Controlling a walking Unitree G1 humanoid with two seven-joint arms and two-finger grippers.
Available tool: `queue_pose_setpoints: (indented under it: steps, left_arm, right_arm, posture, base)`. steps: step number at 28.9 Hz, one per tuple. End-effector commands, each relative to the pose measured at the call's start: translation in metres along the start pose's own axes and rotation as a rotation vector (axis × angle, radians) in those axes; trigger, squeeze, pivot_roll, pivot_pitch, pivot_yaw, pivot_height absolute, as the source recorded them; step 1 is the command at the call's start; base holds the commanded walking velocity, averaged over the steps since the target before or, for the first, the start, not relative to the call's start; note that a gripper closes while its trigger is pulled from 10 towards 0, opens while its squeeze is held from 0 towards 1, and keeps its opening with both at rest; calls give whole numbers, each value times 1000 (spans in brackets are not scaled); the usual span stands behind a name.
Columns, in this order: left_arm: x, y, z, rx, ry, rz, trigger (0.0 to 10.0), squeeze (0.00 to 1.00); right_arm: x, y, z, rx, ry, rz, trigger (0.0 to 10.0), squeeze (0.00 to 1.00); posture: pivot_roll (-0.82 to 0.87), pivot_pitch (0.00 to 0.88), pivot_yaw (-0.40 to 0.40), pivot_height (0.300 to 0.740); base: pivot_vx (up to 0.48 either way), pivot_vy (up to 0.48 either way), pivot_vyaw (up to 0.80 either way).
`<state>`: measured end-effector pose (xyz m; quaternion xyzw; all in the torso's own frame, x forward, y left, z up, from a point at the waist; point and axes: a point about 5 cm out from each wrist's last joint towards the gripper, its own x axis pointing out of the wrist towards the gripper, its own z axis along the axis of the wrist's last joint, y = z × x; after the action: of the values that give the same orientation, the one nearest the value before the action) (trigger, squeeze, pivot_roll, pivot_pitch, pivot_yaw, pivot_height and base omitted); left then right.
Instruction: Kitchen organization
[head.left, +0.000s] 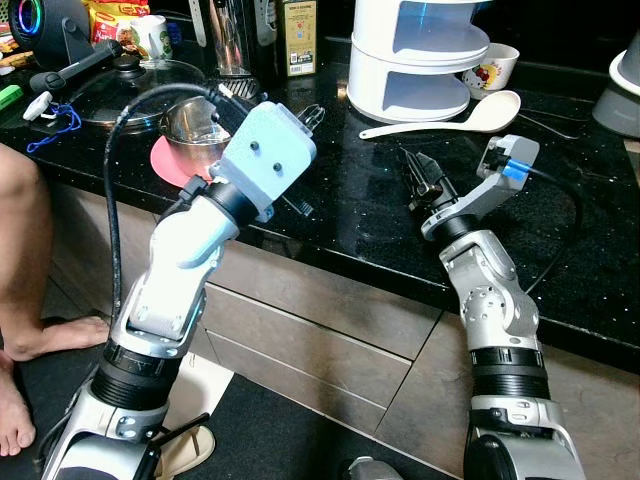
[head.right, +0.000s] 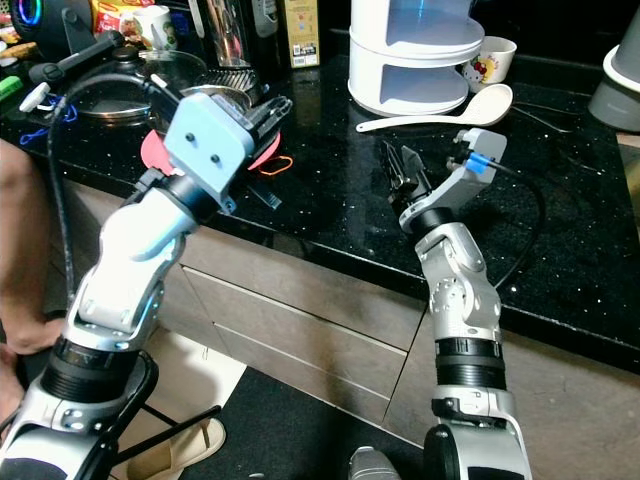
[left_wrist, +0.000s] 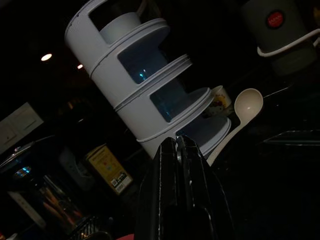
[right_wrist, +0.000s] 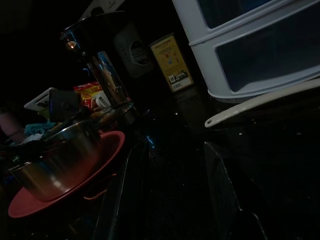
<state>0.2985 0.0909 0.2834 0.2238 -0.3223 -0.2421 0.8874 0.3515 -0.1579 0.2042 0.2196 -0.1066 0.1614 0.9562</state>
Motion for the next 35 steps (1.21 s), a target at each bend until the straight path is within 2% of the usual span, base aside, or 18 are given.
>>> queue_pose_setpoints:
  steps: [1,29,35]
  left_arm:
    - [1,-4,1,1,5,-6,10000,0]
    - [5,-3,2,22,20,20,10000,0]
    - [8,1,1,16,26,42,10000,0]
  right_arm:
    - [3,2,0,-17,-3,10,10000,0]
    - [7,7,1,-7,-19,31,10000,0]
    - [8,8,3,-5,-31,37,10000,0]
  posture:
    - [-83,16,-9,732]
    - [-74,15,-5,732]
    - [-49,22,-3,732]
  base:
    - [0,0,-800]
    - [0,0,-800]
    - [0,0,-80]
